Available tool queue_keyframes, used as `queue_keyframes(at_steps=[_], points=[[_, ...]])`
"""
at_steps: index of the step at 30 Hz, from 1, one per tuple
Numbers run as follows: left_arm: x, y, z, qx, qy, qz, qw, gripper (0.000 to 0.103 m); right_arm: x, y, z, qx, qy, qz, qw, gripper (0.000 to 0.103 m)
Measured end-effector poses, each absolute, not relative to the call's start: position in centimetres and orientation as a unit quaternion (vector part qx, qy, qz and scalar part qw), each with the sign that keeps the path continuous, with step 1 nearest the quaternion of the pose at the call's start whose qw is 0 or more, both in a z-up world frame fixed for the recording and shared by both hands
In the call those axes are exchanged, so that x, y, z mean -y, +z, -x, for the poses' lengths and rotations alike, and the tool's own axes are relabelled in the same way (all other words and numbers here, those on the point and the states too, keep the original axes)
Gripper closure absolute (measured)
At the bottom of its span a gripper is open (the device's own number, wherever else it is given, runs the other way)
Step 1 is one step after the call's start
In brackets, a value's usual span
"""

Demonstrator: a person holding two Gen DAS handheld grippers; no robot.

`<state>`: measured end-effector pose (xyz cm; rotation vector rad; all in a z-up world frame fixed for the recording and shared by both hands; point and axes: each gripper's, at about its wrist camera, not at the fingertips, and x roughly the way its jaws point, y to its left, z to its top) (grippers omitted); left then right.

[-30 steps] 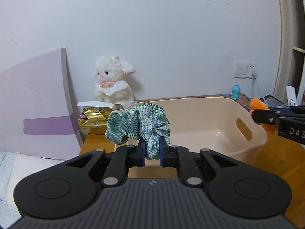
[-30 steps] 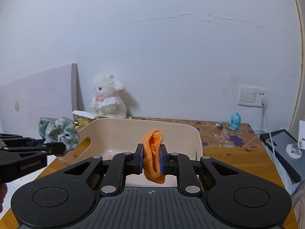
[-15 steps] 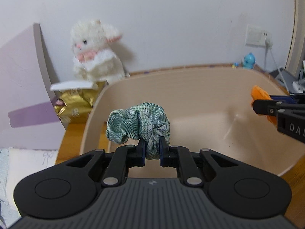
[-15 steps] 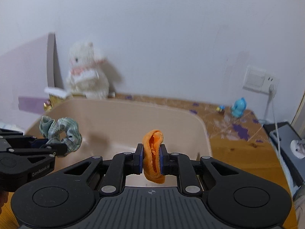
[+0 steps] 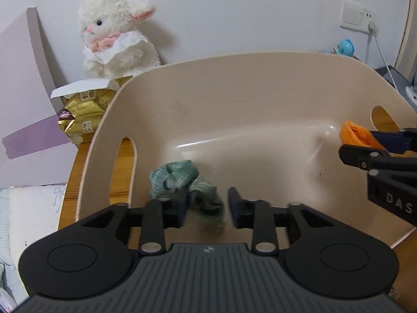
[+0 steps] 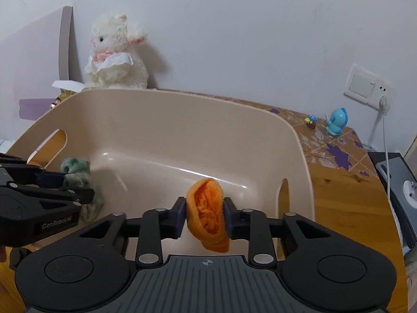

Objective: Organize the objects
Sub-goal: 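Carry scrunchie and sock into the beige bin and open both tools, then withdraw both tools from the bin back toward the table items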

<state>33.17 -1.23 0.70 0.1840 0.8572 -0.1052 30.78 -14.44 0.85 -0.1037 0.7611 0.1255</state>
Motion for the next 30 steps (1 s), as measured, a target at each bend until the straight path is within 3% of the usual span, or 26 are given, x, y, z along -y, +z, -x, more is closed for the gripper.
queue_keyframes(at_steps=[1, 4, 7, 14, 18, 30], points=[[1.1, 1.0, -32.9, -0.409, -0.048, -0.084, 0.908, 0.041, 14.5, 1.2, -30.5, -0.365, 0.061, 0.049, 0.928, 0.054], [0.9, 2.1, -32.0, -0.385, -0.052, -0.068, 0.919, 0.033, 15.0, 2.3, -29.6, -0.346, 0.059, 0.046, 0.935, 0.039], [1.2, 3.2, -31.0, -0.367, -0.054, -0.077, 0.925, 0.026, 15.4, 3.6, -28.7, -0.327, 0.058, 0.041, 0.942, 0.032], [1.1, 5.6, -28.3, -0.339, -0.049, -0.069, 0.937, 0.023, 16.6, 6.8, -25.6, -0.294, 0.060, 0.024, 0.954, 0.023], [0.8, 6.3, -26.1, -0.328, -0.040, -0.071, 0.941, 0.022, 17.1, 8.1, -23.4, -0.276, 0.064, 0.019, 0.959, 0.011], [-0.6, 7.7, -19.4, -0.306, -0.031, -0.056, 0.950, 0.019, 17.7, 9.4, -17.1, -0.262, 0.071, 0.019, 0.962, 0.006]])
